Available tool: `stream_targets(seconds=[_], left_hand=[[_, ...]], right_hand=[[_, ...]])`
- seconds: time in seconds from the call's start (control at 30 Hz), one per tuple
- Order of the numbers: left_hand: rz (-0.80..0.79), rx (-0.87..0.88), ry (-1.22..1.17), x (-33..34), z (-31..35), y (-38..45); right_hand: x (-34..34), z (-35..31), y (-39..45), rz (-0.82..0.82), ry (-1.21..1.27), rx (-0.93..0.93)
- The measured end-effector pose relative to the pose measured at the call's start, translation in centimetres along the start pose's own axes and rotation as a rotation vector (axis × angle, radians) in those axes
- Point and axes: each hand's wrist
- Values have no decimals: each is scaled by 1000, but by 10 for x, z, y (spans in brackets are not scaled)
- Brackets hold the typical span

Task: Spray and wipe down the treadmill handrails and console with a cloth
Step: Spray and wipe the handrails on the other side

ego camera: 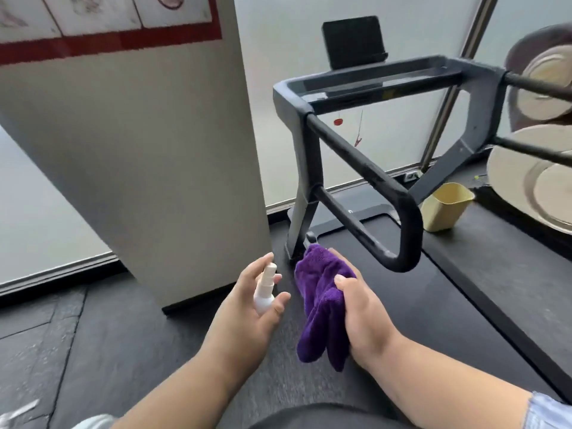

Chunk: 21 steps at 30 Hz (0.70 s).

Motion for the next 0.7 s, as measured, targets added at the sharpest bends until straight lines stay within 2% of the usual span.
stream_targets(seconds=[0.2,0.47,0.7], left_hand=[[-147,89,8,-32,-10,122],[-316,196,-2,1,-4,215],[-382,260,-23,33,8,278]], right_hand=[[32,-2,65,203,-70,-102],[11,-5,120,422,-163,-133],[-15,-16,163,444,-164,-164]])
Point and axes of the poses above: each hand's wrist, its own y-axis towards the middle knuckle, its own x-axis out of the palm, z = x × y, and after that the axes turned 10 degrees about -x, right-handed
